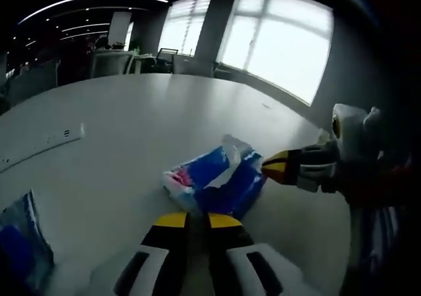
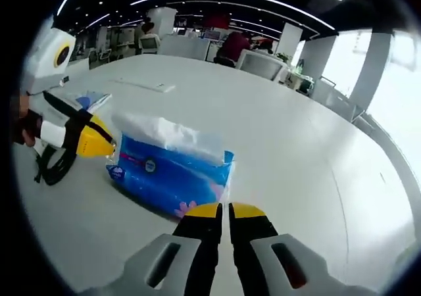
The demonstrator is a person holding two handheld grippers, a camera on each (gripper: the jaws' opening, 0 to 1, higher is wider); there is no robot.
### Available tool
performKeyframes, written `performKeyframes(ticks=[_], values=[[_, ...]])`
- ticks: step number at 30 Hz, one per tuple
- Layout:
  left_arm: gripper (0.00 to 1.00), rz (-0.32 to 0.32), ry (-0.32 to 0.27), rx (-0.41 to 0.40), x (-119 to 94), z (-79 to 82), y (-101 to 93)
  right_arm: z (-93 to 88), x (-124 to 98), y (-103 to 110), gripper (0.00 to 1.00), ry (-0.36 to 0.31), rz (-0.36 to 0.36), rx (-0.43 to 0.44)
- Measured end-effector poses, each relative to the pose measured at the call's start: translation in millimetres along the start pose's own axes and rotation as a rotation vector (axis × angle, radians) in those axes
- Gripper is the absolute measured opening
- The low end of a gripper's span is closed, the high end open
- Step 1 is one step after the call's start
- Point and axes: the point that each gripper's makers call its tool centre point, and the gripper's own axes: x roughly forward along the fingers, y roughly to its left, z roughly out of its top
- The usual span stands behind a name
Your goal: Arrange the tabletop items into an orderly group along one side of the table until the central work area is clear of visible clutter.
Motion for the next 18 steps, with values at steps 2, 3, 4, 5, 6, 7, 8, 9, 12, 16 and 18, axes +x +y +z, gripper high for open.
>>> performKeyframes(ticks=[2,3,4,5,6,7,8,9,12,16,18], values=[[0.12,0.002,-0.003,0.001,-1.6,1.1,0.7,-1.1,-1.5,-0.5,0.05,-0.002,-0.002,0.01],[0.14,0.004,-0.001,0.007,-2.7,1.1,1.1,-1.0,-2.1,0.1,0.08,-0.007,0.01,0.012],[0.15,0.005,-0.001,0.006,-3.5,1.2,1.3,-1.0,-1.8,-0.5,0.09,-0.008,0.008,0.014],[0.16,0.005,0.0,0.006,-4.3,1.2,1.3,0.1,-3.6,0.2,0.1,-0.008,0.007,0.01],[0.17,0.01,0.003,0.009,-5.3,0.8,2.3,0.9,-4.9,0.3,0.1,-0.01,0.008,0.011],[0.18,0.01,0.003,0.014,-6.3,0.7,2.5,1.6,-5.5,0.1,0.11,-0.013,0.007,0.015],[0.2,0.013,0.004,0.019,-9.7,1.1,2.3,2.3,-6.6,0.3,0.12,-0.016,0.009,0.023],[0.21,0.014,0.002,0.016,-11.6,1.9,2.4,3.2,-7.8,0.8,0.13,-0.018,0.008,0.024],[0.25,0.015,-0.011,0.023,-16.4,7.0,1.3,6.3,-11.9,1.7,0.16,-0.023,0.008,0.042],[0.3,0.025,-0.016,0.032,-23.3,11.2,4.4,13.6,-17.2,3.7,0.22,-0.043,0.013,0.071],[0.35,0.027,-0.005,0.041,-27.2,10.3,7.3,18.3,-19.6,5.8,0.26,-0.053,0.019,0.082]])
